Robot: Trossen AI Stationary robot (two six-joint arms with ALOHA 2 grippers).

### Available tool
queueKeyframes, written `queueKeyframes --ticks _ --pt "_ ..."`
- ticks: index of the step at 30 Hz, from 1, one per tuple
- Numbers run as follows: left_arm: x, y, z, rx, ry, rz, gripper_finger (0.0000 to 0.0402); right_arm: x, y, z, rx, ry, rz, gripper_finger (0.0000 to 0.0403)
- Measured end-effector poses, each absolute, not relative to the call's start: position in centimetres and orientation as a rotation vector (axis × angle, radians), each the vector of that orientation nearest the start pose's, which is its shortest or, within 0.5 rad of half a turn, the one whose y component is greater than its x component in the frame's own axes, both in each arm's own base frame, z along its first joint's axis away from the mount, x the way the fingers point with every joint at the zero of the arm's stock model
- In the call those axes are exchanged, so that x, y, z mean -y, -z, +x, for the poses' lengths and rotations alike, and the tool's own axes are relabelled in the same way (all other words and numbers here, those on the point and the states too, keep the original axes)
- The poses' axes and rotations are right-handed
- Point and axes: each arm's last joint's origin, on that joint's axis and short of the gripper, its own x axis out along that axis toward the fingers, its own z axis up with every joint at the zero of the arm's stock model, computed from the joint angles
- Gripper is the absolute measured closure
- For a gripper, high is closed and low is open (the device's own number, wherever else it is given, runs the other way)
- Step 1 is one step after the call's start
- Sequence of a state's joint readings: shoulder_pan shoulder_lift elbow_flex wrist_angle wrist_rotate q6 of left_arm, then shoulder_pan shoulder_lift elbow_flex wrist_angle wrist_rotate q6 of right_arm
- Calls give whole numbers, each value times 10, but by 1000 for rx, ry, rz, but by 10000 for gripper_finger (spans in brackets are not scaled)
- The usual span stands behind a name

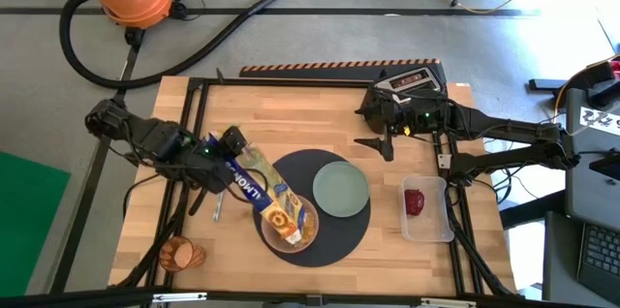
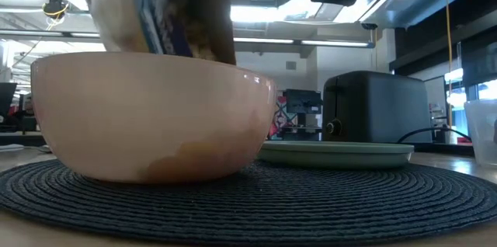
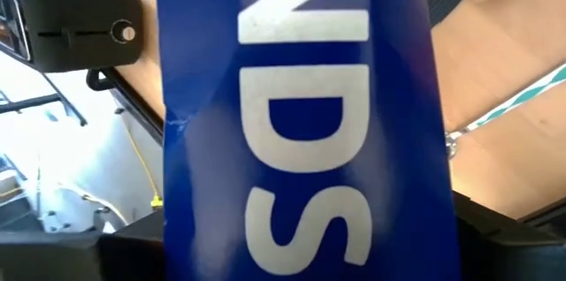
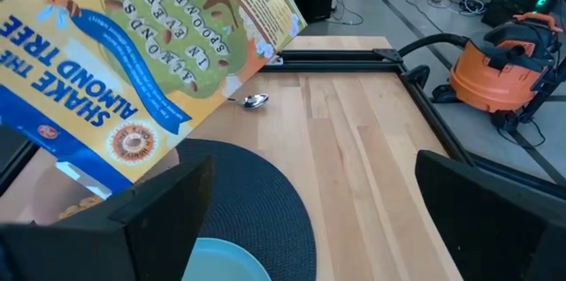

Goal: Arrange a breakfast setting
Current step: Pour the cereal from the yellow cereal box into the pink bowl

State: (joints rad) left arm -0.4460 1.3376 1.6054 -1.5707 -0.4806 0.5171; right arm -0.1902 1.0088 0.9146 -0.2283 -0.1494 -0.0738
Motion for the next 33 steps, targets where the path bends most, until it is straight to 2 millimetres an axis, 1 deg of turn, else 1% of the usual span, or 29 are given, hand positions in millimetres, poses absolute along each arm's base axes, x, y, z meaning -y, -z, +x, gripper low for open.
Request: queueKeyframes --ticks 12,16,18,20,23,27,29,31,33 --pt "69 -402 175 -1134 238 908 170 37 -333 217 -316 6 6 23" --pt "68 -403 173 -1128 235 890 171 37 -334 221 -294 -3 36 23" --pt "68 -404 172 -1126 232 875 171 36 -335 228 -244 -48 63 23" --pt "68 -404 171 -1121 237 861 171 30 -327 236 -221 -110 89 23" --pt "67 -405 170 -1119 232 839 172 20 -312 252 -208 -126 85 23" --pt "65 -400 165 -1131 243 822 172 2 -298 264 -215 -55 29 23" --pt "63 -396 160 -1141 237 809 172 -10 -296 268 -193 -16 -13 27" --pt "61 -391 155 -1147 227 796 172 -21 -291 270 -178 33 -54 36" --pt "58 -387 149 -1140 216 781 172 -34 -291 269 -116 67 -85 49"
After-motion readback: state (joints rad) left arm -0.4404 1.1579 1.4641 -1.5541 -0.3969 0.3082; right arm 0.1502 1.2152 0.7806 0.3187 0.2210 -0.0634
